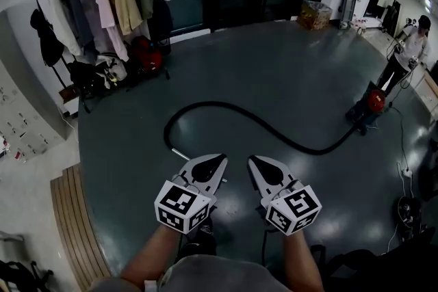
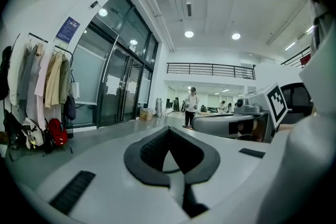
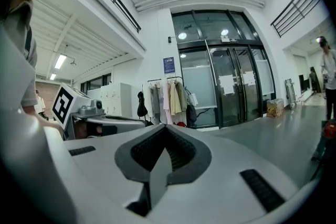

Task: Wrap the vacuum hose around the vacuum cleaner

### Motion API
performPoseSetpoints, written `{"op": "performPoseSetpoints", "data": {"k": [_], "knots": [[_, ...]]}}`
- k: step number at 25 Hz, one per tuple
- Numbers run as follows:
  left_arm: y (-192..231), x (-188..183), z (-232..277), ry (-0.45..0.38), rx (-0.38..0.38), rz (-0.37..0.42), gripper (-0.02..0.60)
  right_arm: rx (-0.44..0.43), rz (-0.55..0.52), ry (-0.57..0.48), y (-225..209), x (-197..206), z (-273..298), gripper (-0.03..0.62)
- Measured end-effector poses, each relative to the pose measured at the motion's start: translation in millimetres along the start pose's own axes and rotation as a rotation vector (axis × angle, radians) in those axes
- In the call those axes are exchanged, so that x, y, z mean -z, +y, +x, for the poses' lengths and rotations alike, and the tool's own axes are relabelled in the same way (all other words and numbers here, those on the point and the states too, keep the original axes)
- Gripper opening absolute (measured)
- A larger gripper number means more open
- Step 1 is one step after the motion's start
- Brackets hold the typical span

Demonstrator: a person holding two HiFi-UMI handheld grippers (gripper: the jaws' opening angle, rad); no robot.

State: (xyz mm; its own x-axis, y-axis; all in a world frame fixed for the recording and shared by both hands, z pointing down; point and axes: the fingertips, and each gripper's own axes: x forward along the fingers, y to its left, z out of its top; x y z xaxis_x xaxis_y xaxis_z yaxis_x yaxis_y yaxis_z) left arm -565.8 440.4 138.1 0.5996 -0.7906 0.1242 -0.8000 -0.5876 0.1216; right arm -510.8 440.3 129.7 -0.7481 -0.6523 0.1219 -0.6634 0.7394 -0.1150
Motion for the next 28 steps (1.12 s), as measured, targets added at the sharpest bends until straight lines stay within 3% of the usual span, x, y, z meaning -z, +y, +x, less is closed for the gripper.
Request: {"op": "performPoseSetpoints", "data": {"k": [10,18,28], "knots": [[101.1,-21.3,49.1,0.026,0.035,-0.027,0.006,0.015,0.013,0.024,-38.3,-23.1,107.8,0.005],[134.8,-24.9,83.4,0.032,0.036,-0.042,0.006,0.013,0.009,0.047,-69.6,-25.6,145.3,0.005],[155.1,-28.9,133.8,0.037,-0.086,-0.044,0.006,-0.113,-0.004,0.049,-126.1,-30.2,174.0,0.005]]}}
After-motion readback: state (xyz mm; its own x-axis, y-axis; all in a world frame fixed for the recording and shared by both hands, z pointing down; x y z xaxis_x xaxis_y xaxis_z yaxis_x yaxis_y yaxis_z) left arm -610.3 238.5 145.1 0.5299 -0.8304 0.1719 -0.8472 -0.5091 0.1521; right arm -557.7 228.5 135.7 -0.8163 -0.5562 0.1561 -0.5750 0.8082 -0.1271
